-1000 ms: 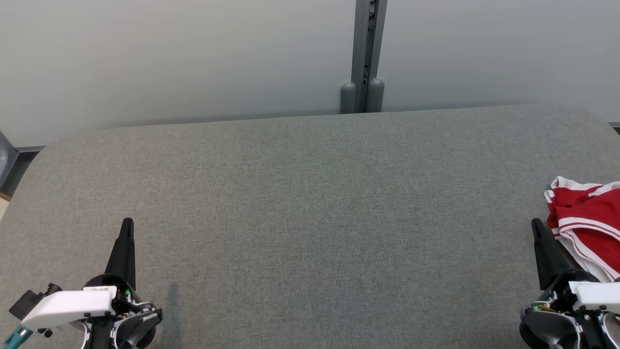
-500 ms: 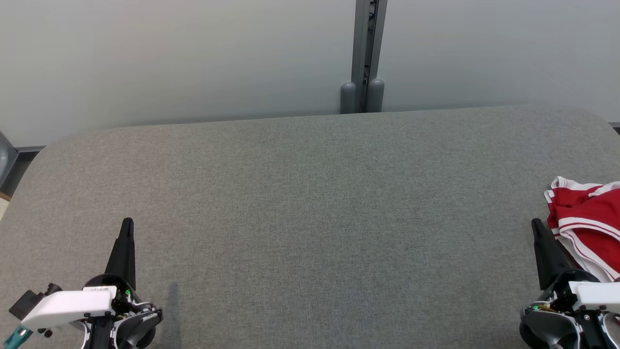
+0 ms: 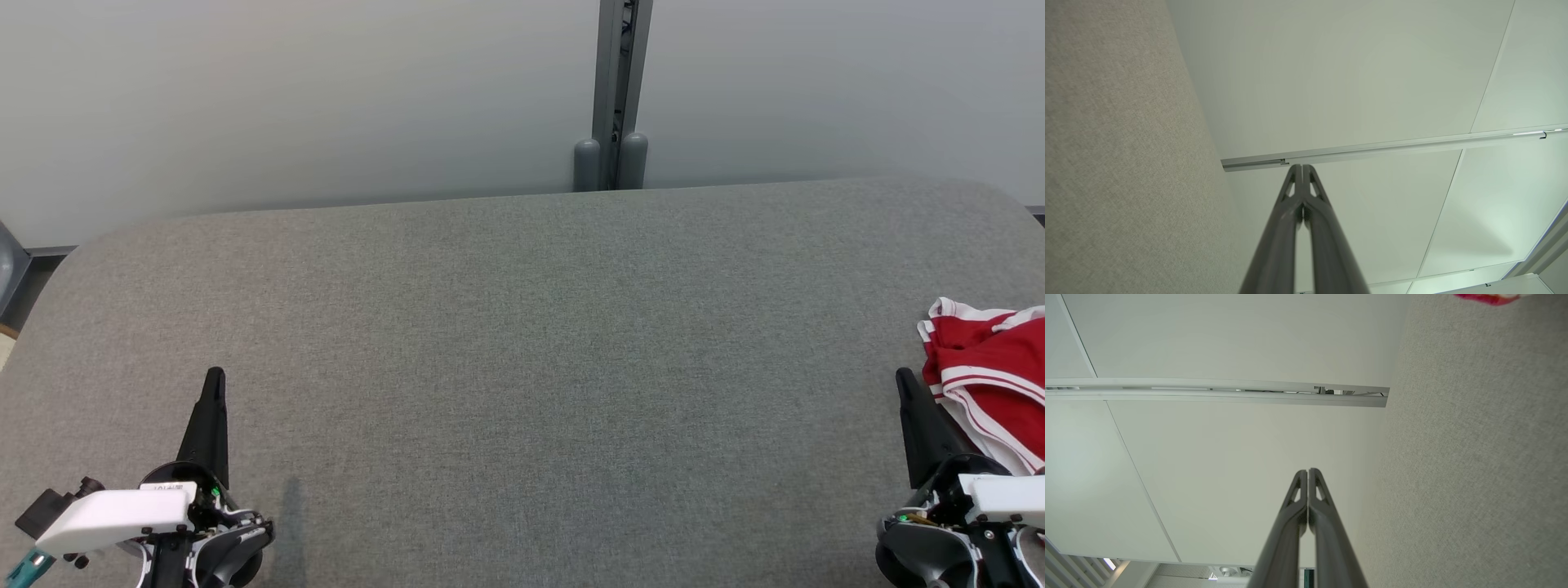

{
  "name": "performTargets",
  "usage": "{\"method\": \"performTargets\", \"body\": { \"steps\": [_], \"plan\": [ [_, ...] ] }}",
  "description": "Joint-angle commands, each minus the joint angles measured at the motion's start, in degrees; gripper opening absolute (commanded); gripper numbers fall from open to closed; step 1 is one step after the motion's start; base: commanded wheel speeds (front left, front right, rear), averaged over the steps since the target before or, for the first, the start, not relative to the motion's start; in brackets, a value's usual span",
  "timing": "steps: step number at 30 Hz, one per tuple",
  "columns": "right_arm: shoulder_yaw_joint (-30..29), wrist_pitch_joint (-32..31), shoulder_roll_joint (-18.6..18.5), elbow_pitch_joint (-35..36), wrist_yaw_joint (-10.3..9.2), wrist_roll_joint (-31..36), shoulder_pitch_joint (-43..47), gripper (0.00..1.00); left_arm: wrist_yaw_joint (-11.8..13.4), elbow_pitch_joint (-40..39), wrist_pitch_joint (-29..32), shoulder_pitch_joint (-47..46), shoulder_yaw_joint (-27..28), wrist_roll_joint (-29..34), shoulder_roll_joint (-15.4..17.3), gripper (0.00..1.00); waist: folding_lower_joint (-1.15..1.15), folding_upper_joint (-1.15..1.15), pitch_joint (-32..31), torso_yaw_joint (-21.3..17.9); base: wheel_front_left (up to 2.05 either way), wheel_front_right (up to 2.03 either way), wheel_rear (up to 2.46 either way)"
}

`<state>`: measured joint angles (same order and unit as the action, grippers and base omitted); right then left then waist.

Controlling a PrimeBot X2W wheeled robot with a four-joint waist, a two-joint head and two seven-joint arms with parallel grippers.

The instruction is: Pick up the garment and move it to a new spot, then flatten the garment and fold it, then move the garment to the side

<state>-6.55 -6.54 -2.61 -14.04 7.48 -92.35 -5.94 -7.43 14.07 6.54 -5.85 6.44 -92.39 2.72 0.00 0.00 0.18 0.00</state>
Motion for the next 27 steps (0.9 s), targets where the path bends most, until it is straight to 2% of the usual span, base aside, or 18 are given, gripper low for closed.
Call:
{"method": "performTargets", "body": {
  "steps": [1, 27],
  "plan": [
    [-0.1, -0.2, -0.5, 0.2, 0.02, -0.1, -0.5, 0.0, -0.2, -0.2, 0.2, -0.8, 0.2, -0.1, 0.3, 0.0, 0.0, 0.0, 0.0, 0.0, 0.0, 0.0, 0.0],
    [-0.1, -0.2, -0.5, 0.2, 0.02, -0.1, -0.5, 0.0, -0.2, -0.2, 0.2, -0.8, 0.2, -0.1, 0.3, 0.0, 0.0, 0.0, 0.0, 0.0, 0.0, 0.0, 0.0]
  ]
}}
